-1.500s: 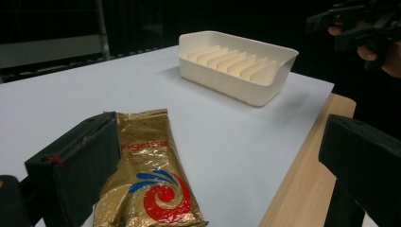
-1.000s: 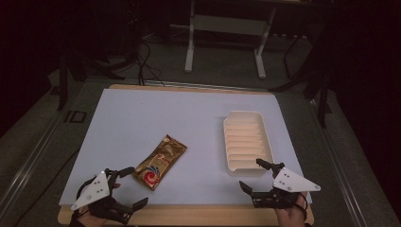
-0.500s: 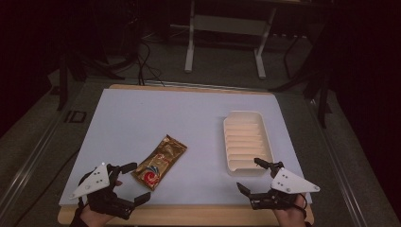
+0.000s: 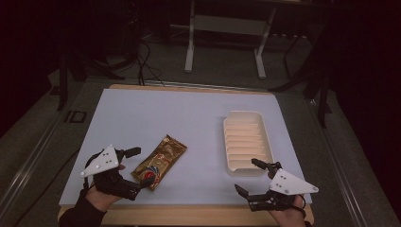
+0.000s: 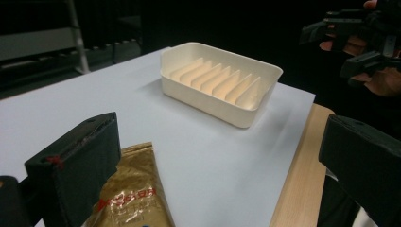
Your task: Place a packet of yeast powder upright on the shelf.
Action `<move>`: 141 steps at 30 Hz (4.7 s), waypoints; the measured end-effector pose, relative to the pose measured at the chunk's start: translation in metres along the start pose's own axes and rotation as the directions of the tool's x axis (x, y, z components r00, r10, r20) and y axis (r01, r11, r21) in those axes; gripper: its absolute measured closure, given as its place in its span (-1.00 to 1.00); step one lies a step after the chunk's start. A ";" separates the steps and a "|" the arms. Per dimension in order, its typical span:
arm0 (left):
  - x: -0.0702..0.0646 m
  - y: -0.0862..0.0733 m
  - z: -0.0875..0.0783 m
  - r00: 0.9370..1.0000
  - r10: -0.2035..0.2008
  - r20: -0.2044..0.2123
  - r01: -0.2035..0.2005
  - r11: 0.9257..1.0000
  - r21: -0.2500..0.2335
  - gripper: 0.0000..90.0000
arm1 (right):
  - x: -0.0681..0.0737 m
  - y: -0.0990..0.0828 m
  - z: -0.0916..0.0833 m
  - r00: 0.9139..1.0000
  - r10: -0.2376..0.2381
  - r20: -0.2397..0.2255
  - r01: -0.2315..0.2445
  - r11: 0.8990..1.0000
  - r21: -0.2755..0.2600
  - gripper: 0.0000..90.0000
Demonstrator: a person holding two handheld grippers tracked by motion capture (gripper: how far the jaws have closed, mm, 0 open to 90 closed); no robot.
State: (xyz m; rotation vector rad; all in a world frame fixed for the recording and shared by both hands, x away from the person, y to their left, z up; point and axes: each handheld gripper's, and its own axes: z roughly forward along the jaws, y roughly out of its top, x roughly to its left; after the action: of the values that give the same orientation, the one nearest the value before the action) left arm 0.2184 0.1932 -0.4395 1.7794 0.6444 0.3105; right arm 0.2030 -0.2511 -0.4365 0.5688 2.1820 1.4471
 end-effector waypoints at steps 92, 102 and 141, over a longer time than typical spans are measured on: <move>0.116 -0.048 0.153 0.961 -0.104 -0.256 0.217 0.859 0.465 -0.10 | -0.003 -0.009 0.010 0.996 0.040 -0.077 -0.037 0.999 0.036 -0.74; 0.112 -0.046 0.156 0.958 -0.119 -0.261 0.235 0.848 0.476 0.20 | -0.002 -0.008 0.012 0.995 0.041 -0.086 -0.038 0.999 0.039 -0.74; 0.065 0.000 0.128 0.976 0.032 -0.217 0.065 0.902 0.427 1.00 | -0.004 -0.004 0.005 0.995 0.049 -0.083 -0.050 0.999 -0.007 -0.76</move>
State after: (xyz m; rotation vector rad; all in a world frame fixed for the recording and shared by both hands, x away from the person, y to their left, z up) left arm 0.3370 0.1281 -0.4856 2.1815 0.9417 0.3773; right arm 0.2087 -0.2516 -0.4414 0.5731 2.2380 1.5311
